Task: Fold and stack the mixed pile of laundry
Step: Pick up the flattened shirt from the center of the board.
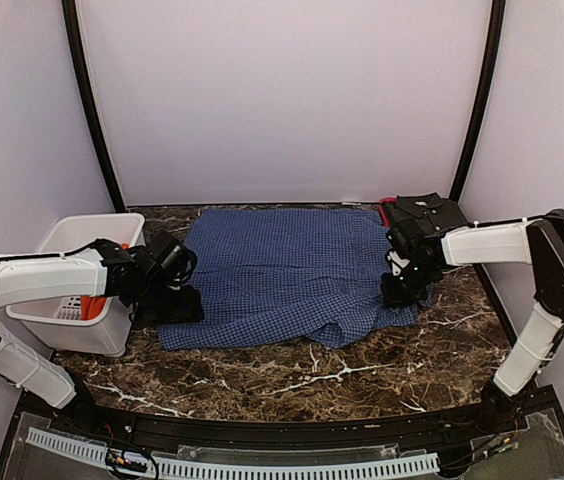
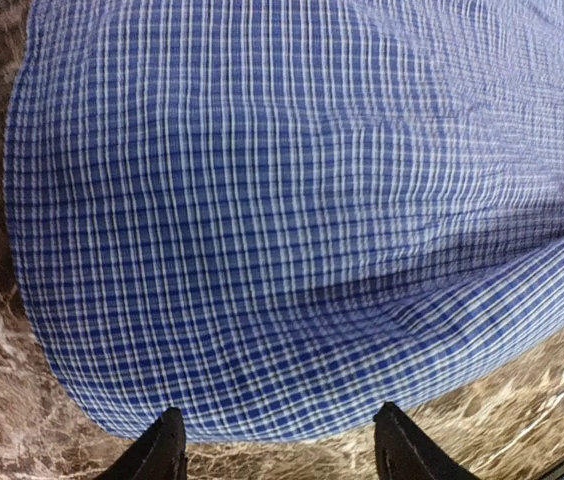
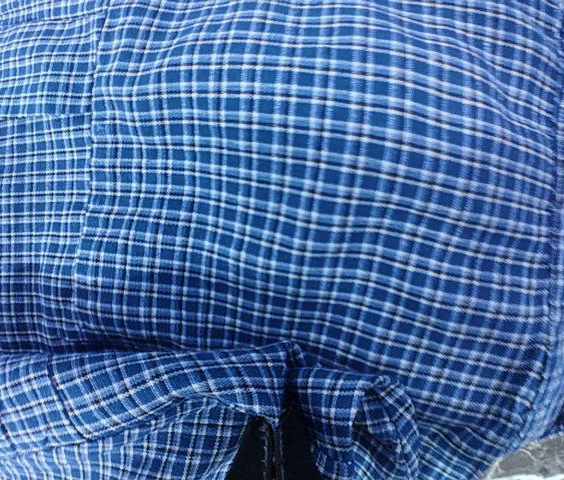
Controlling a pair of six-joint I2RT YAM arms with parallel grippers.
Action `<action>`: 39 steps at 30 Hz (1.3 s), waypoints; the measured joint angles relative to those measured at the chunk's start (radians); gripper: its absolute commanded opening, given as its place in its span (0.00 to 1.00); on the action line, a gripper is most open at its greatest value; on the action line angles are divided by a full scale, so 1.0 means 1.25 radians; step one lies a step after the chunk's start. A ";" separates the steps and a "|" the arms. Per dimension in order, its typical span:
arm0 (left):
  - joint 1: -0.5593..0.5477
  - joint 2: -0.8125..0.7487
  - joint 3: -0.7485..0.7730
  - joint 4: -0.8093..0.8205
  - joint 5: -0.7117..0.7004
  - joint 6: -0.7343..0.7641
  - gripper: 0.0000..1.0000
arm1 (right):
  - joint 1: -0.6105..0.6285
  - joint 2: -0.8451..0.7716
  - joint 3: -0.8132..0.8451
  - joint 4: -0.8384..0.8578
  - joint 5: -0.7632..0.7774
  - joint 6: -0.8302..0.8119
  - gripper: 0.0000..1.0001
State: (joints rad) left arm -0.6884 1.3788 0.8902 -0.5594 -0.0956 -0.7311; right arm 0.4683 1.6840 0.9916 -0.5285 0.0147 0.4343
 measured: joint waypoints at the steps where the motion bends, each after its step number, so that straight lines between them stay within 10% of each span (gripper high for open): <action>1: -0.012 -0.001 -0.020 0.003 0.002 -0.011 0.59 | 0.000 0.004 0.000 0.005 -0.004 -0.002 0.00; 12: -0.054 0.000 -0.158 0.024 -0.020 -0.154 0.64 | 0.000 -0.053 -0.025 0.019 -0.015 -0.007 0.00; 21: -0.054 0.012 -0.141 0.040 -0.067 -0.137 0.02 | 0.000 -0.141 -0.024 -0.006 -0.015 -0.012 0.00; 30: 0.034 0.035 0.041 0.066 -0.102 -0.011 0.00 | -0.016 -0.152 0.063 -0.029 -0.018 -0.051 0.00; 36: 0.108 0.110 0.097 0.099 -0.070 0.066 0.63 | -0.061 -0.039 0.100 -0.004 -0.010 -0.083 0.00; 39: 0.096 0.063 0.049 0.122 -0.023 0.076 0.72 | -0.074 0.019 0.101 0.011 -0.012 -0.093 0.00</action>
State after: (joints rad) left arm -0.5686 1.4574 0.9520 -0.4072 -0.1246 -0.6365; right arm 0.3756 1.7077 1.1179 -0.5152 0.0002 0.3183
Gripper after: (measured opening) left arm 0.641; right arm 0.004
